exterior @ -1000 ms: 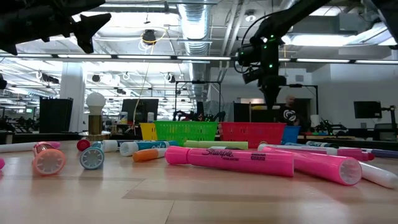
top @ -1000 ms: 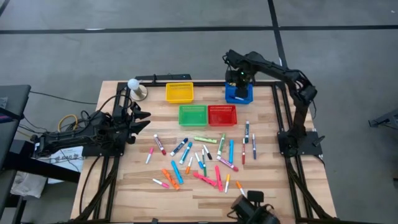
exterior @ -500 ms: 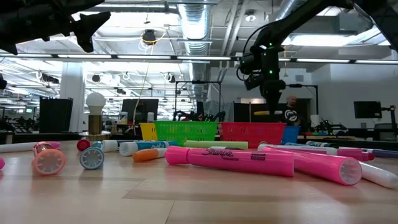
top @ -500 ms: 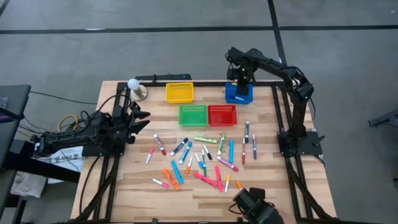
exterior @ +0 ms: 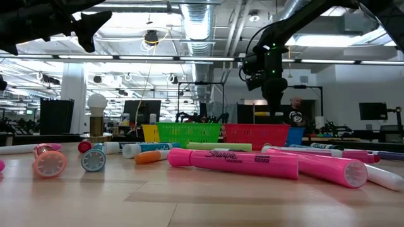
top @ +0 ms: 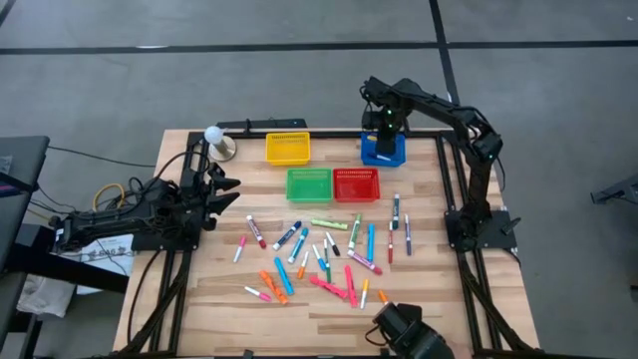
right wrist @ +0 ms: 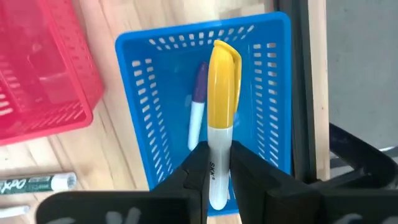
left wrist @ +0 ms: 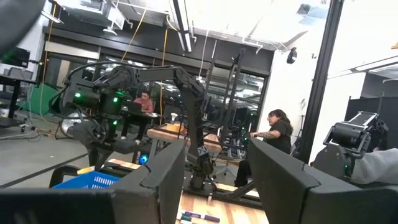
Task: Pick & Place Markers
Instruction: Put the yellow highlighter into the blue bin
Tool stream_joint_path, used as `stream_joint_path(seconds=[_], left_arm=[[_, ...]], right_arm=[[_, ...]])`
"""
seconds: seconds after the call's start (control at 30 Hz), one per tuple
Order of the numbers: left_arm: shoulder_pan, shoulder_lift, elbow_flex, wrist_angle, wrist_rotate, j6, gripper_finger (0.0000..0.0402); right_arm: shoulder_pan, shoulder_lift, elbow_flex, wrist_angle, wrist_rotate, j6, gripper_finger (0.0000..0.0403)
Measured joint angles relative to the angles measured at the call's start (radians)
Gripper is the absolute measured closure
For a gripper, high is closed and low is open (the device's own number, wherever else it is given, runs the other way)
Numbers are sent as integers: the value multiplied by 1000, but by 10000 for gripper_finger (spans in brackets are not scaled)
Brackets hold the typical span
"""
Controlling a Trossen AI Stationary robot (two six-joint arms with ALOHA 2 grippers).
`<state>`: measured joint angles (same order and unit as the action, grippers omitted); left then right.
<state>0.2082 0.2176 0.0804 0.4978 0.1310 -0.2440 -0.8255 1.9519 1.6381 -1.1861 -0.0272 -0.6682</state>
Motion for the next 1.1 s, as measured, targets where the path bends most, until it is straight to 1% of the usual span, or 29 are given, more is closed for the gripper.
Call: stream_joint_path(seconds=[0.17, 0.5, 0.7, 0.93, 1.1], left_arm=[[0, 0, 0, 2, 0, 0, 225], [0, 0, 0, 12, 0, 0, 225], [0, 0, 0, 20, 0, 3, 225], [0, 0, 0, 25, 0, 3, 225], [0, 0, 0, 27, -1, 3, 225]], right_arm=[[0, 0, -69, 24, 1, 12, 359], [0, 0, -188, 176, 1, 14, 359], [0, 0, -220, 230, 1, 13, 357], [-9, 0, -267, 254, 5, 14, 355], [-9, 0, -270, 288, 5, 38, 355]])
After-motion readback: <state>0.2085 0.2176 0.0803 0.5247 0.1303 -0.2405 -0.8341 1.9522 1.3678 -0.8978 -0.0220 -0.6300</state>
